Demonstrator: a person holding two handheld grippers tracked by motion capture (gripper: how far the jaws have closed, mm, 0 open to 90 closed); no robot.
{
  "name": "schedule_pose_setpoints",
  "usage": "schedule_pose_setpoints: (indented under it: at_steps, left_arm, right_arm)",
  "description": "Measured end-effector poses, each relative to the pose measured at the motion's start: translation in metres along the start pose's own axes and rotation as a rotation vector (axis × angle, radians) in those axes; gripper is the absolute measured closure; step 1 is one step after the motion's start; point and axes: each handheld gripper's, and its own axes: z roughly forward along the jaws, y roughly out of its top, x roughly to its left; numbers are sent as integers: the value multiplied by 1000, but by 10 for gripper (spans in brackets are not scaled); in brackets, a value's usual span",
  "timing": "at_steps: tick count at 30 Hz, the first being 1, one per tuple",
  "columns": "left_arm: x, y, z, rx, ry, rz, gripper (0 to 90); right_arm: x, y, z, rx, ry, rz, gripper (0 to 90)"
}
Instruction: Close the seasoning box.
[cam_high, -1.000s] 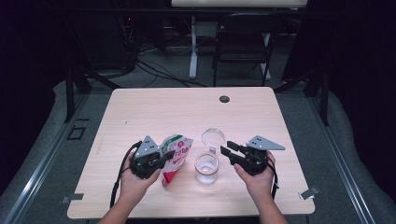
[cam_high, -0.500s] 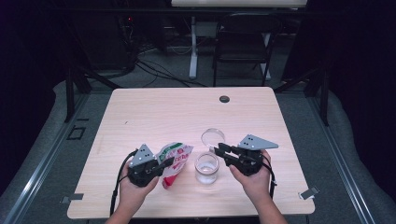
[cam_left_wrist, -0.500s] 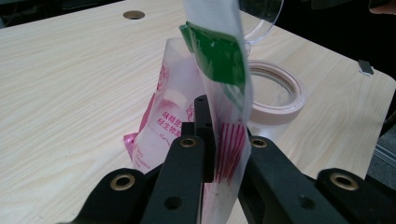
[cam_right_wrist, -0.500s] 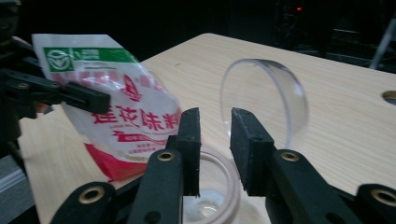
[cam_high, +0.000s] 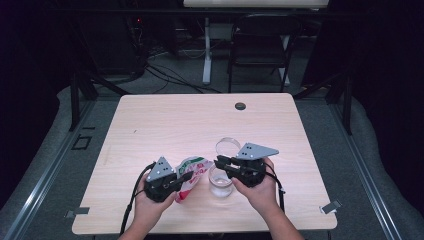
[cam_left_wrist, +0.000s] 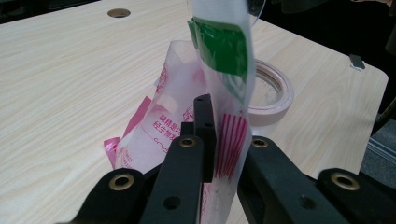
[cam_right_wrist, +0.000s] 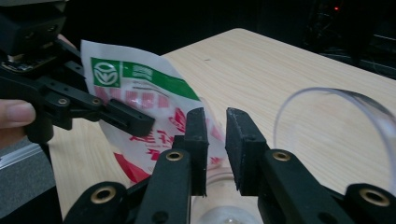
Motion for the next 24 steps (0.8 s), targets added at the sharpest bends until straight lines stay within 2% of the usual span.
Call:
schedule_pose_setpoints:
  at_steps: [7, 11, 19, 24]
  left_arm:
    - [-4, -1, 2, 3, 0, 11, 893]
    - [-4, -1, 3, -3, -2, 10, 892]
    - [-4, -2, 3, -3, -8, 9, 889]
    - [-3, -2, 3, -5, -11, 8, 888]
  right_arm:
    - [8, 1, 17, 29, 32, -28, 739]
    - [11, 6, 26, 61, 27, -65, 671]
    - [10, 14, 39, 105, 34, -93, 575]
    - [9, 19, 42, 117, 42, -109, 564]
